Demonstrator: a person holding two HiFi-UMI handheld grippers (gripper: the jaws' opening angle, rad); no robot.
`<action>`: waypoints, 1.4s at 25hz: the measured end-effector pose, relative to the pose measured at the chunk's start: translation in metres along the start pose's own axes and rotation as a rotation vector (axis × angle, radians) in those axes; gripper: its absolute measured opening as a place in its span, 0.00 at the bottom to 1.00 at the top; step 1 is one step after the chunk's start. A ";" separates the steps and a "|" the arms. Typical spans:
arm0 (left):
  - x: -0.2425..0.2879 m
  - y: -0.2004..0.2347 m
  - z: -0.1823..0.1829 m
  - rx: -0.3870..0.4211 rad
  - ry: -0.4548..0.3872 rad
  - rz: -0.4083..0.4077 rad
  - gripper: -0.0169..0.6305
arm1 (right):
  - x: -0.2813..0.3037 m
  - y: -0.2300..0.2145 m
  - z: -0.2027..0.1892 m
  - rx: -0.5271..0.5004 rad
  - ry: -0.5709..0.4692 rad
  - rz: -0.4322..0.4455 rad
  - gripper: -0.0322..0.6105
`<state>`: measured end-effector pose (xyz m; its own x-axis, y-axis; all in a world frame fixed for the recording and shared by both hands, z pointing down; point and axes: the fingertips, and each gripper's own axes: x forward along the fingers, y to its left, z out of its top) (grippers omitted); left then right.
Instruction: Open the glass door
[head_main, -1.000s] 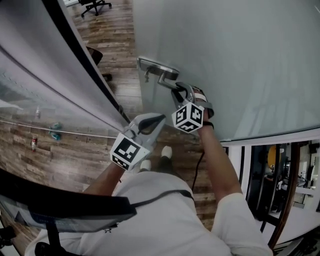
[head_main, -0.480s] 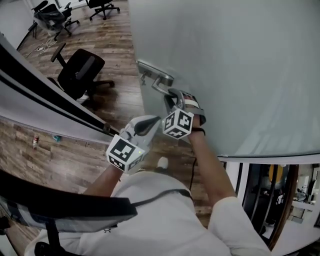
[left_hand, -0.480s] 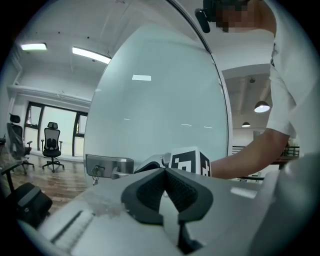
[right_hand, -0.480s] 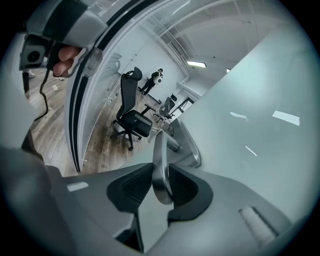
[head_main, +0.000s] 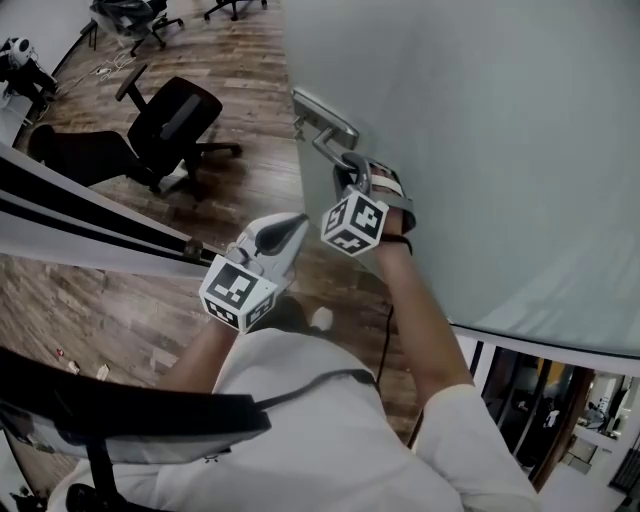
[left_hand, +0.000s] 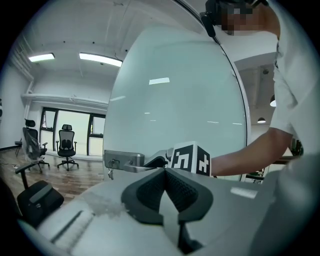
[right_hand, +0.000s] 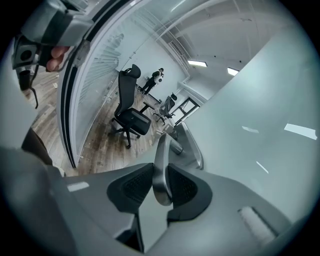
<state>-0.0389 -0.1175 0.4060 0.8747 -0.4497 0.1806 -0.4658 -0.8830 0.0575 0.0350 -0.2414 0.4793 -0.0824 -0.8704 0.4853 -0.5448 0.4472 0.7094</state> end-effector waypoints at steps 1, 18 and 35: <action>0.005 0.001 0.001 -0.001 0.005 0.004 0.03 | 0.003 -0.006 -0.004 0.003 0.000 -0.003 0.20; 0.167 0.061 0.073 0.006 -0.049 -0.083 0.03 | 0.052 -0.114 -0.065 0.076 0.055 -0.034 0.20; 0.286 0.143 0.082 0.036 -0.076 -0.200 0.03 | 0.107 -0.169 -0.127 0.161 0.135 -0.106 0.20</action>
<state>0.1560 -0.3836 0.3851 0.9574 -0.2729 0.0941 -0.2783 -0.9592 0.0492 0.2246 -0.3841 0.4762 0.0888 -0.8707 0.4836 -0.6716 0.3062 0.6747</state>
